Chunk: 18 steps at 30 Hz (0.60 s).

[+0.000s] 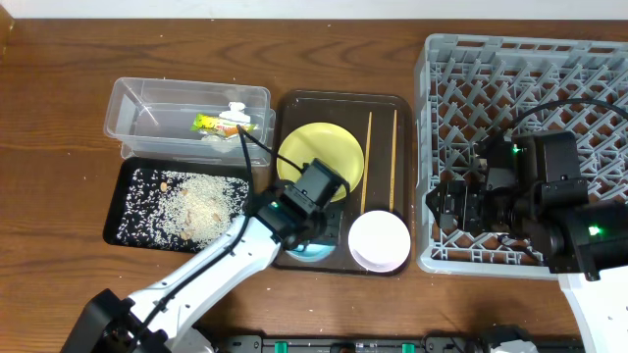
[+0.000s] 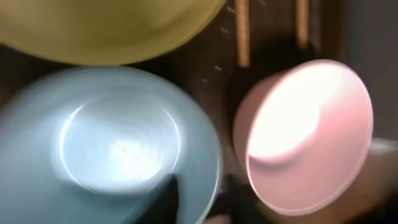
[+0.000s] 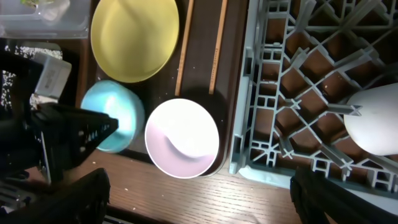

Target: Sort waste into correct bins and load items into the dishwasher rack

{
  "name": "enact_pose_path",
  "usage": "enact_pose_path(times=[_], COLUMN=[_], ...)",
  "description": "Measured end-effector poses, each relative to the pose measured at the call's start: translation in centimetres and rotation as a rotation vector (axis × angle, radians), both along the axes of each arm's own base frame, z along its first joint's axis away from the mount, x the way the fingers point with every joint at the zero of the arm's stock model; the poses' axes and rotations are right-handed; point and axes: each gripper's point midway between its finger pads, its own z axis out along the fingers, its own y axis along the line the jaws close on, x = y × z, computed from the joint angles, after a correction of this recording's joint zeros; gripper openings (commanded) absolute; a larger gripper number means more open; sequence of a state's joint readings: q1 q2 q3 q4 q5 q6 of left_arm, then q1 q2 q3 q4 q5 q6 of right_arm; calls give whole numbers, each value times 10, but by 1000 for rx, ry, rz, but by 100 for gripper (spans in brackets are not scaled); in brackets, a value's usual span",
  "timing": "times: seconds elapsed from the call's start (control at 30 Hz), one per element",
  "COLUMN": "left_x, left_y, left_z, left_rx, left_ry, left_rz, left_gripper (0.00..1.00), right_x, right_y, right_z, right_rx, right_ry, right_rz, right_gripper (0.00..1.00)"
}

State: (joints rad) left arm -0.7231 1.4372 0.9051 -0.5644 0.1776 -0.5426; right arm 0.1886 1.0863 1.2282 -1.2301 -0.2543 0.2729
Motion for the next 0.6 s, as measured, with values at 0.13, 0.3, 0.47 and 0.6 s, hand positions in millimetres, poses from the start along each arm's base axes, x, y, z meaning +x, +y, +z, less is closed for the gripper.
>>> enact_pose_path(times=[0.13,0.3,0.47,0.6], left_x=[3,10,33,34], left_y=[10,26,55,73], left_z=[-1,28,113,175], left_rx=[48,155,218,167], left_ry=[-8,-62,-311,-499], left_rz=[45,15,78,130], left_gripper=[53,65,78,82], right_x=[0,1,1,1], right_y=[0,0,0,0], right_z=[0,0,1,1], right_rx=[0,0,-1,-1], right_ry=[0,-5,-8,-8], right_rz=[0,4,5,5], right_gripper=[94,99,99,99])
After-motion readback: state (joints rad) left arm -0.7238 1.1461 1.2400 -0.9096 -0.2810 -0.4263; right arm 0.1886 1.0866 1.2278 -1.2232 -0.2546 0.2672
